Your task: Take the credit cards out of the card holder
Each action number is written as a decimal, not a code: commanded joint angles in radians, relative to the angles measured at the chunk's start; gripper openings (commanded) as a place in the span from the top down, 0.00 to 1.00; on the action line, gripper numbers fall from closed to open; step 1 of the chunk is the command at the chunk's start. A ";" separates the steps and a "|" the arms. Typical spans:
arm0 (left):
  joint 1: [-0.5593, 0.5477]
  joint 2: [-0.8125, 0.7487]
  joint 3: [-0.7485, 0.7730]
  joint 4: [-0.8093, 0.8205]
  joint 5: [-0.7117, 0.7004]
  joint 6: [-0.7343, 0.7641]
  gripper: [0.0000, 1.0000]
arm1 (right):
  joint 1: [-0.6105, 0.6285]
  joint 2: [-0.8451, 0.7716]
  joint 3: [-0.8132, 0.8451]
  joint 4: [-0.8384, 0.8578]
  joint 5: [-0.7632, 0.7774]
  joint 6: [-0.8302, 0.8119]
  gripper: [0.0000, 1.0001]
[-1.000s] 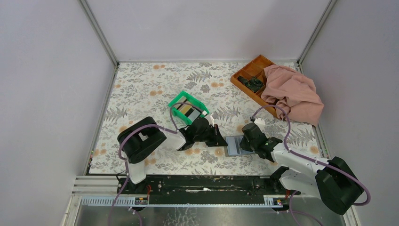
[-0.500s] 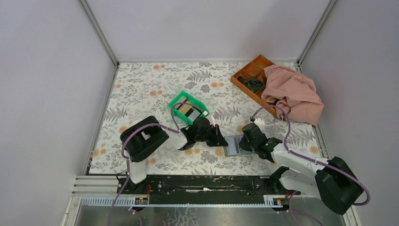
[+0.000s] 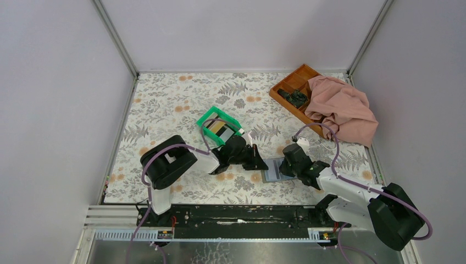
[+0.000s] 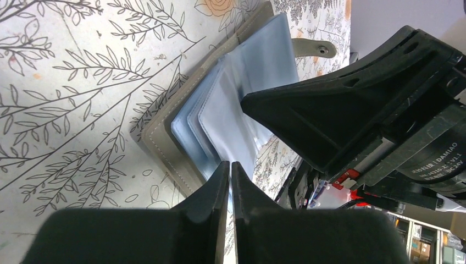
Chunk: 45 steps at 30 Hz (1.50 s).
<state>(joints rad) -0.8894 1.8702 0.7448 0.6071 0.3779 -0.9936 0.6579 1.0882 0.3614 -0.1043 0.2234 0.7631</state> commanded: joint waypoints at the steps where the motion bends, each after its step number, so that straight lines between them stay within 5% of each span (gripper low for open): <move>1: -0.007 0.002 0.036 0.058 0.018 -0.006 0.90 | -0.003 0.032 -0.035 -0.037 -0.035 -0.009 1.00; 19: -0.018 0.024 0.087 0.046 0.027 -0.007 0.90 | -0.003 -0.043 -0.040 -0.052 -0.054 -0.027 0.99; 24: -0.020 0.032 0.102 0.037 0.024 -0.005 0.89 | -0.003 -0.077 -0.047 -0.053 -0.060 -0.037 0.86; 45: -0.034 0.075 0.144 0.031 0.027 -0.004 0.89 | -0.003 -0.308 -0.016 -0.165 -0.017 -0.036 0.70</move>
<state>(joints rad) -0.9157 1.9373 0.8619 0.6086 0.4019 -1.0027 0.6544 0.7940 0.3149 -0.2398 0.1905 0.7303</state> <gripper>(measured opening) 0.108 0.299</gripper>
